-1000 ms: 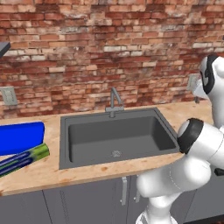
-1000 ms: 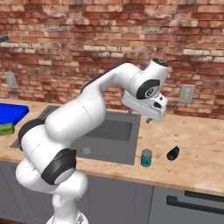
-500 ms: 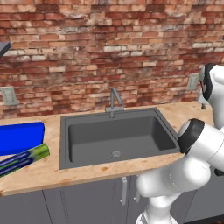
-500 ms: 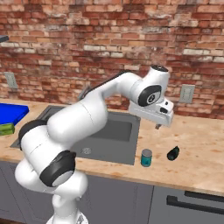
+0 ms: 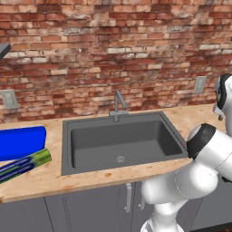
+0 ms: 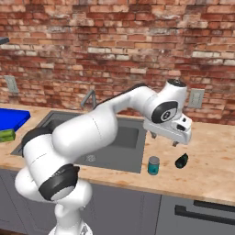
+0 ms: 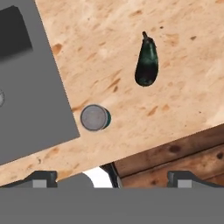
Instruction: Pick up all produce items and place them in the sink. Turn on the sink faucet to wash them. Then turn the sink off and put them in the tray.
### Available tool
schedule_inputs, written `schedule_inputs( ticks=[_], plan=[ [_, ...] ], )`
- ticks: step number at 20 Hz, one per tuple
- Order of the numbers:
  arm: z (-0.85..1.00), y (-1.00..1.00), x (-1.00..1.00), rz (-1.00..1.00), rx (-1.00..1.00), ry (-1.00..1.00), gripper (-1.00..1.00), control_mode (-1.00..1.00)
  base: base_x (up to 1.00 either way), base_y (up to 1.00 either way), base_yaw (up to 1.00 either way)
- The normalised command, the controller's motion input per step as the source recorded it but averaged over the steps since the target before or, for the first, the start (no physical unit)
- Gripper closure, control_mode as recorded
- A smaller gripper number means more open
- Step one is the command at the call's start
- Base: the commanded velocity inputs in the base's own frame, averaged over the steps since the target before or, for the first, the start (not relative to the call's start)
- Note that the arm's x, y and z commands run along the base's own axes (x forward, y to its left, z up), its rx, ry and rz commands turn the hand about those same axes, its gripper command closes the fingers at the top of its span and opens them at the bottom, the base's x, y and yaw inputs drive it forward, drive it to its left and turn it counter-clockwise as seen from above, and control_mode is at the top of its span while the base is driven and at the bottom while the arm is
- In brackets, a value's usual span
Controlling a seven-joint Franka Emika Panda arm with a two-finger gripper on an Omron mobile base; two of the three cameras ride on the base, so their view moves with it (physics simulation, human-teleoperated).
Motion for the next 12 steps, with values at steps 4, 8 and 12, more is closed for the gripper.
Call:
schedule_inputs(
  ticks=[4,8,12],
  plan=[
    [-0.26,-0.31,0.0,-0.03,0.0,0.04,-1.0,-1.0,0.0,0.0,0.0],
    [-0.03,-0.45,0.0,-0.03,0.0,0.0,-1.0,-1.0,0.0,0.0,0.0],
    [-0.12,-0.36,0.0,-0.02,0.0,0.0,-1.0,-1.0,0.0,0.0,0.0]
  ],
)
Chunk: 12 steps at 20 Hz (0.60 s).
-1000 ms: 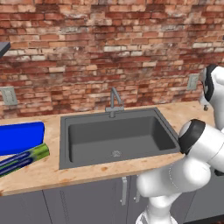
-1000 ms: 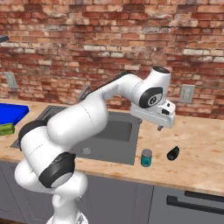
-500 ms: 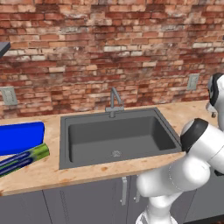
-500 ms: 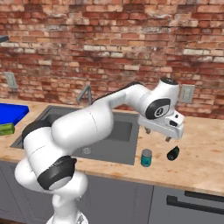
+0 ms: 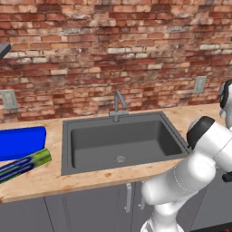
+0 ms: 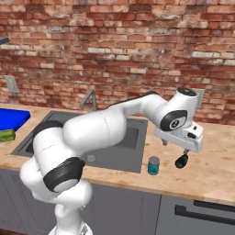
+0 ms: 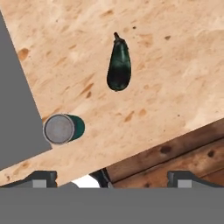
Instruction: Pick up all produce items and place them in the sink. Turn on the sink faucet to wash them. Then turn the sink off and put them in the tray.
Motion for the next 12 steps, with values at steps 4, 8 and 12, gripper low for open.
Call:
schedule_inputs(
  ticks=[4,8,12],
  plan=[
    [-0.34,-0.08,0.1,0.0,0.0,0.03,-1.0,-1.0,0.0,0.0,0.0],
    [-0.34,0.0,0.19,0.0,0.0,0.03,-1.0,-1.0,0.0,0.0,0.0],
    [-0.26,0.0,0.26,0.0,0.0,0.02,-1.0,-1.0,0.0,0.0,0.0]
  ],
)
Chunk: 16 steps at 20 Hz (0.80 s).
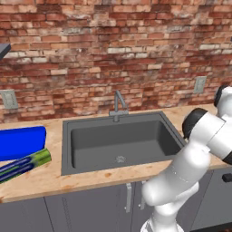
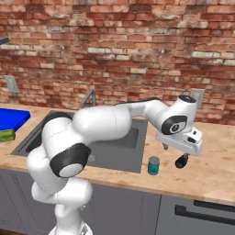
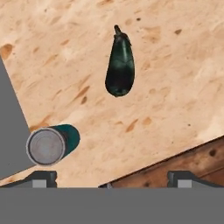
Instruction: Pick up all produce items and place them in the sink. Turn on the sink faucet to wash them. Then turn the sink off and put them in the tray.
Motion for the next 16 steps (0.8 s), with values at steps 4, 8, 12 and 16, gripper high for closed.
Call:
schedule_inputs(
  ticks=[4,8,12,16],
  plan=[
    [-0.25,0.0,0.25,0.0,0.0,0.01,-1.0,-1.0,0.0,0.0,0.0],
    [-0.31,0.0,0.33,0.0,0.0,0.05,-1.0,-1.0,0.0,0.0,0.0],
    [-0.28,-0.02,0.35,0.0,-0.02,0.11,-1.0,-1.0,0.0,0.0,0.0],
    [-0.14,-0.23,0.25,0.0,0.0,0.12,-1.0,-1.0,0.0,0.0,0.0]
  ],
)
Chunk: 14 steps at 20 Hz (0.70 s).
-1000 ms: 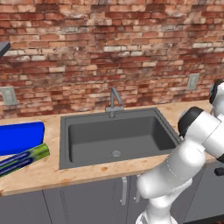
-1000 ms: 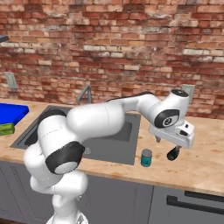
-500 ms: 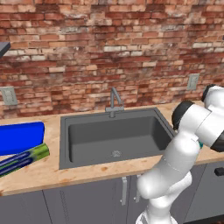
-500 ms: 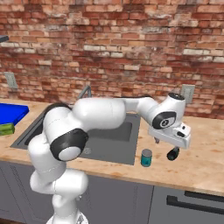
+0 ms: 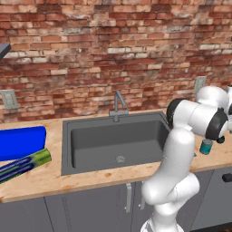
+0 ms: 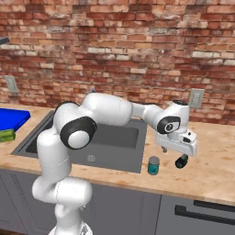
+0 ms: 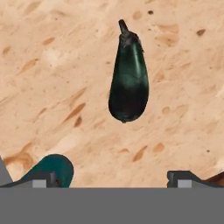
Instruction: Pick up all produce items and place them in the sink. Turn on the sink faucet to wash them. Then turn the sink off and put them in the tray.
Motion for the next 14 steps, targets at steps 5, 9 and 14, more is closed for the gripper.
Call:
schedule_inputs(
  ticks=[5,9,14],
  plan=[
    [-0.07,-0.28,0.22,0.0,0.0,0.12,-1.0,-1.0,0.0,0.0,0.0],
    [-0.09,-0.11,0.32,0.0,0.0,0.12,-1.0,-1.0,0.0,0.0,0.0],
    [-0.23,-0.06,0.2,0.0,0.0,0.13,-1.0,-1.0,0.0,0.0,0.0]
  ],
)
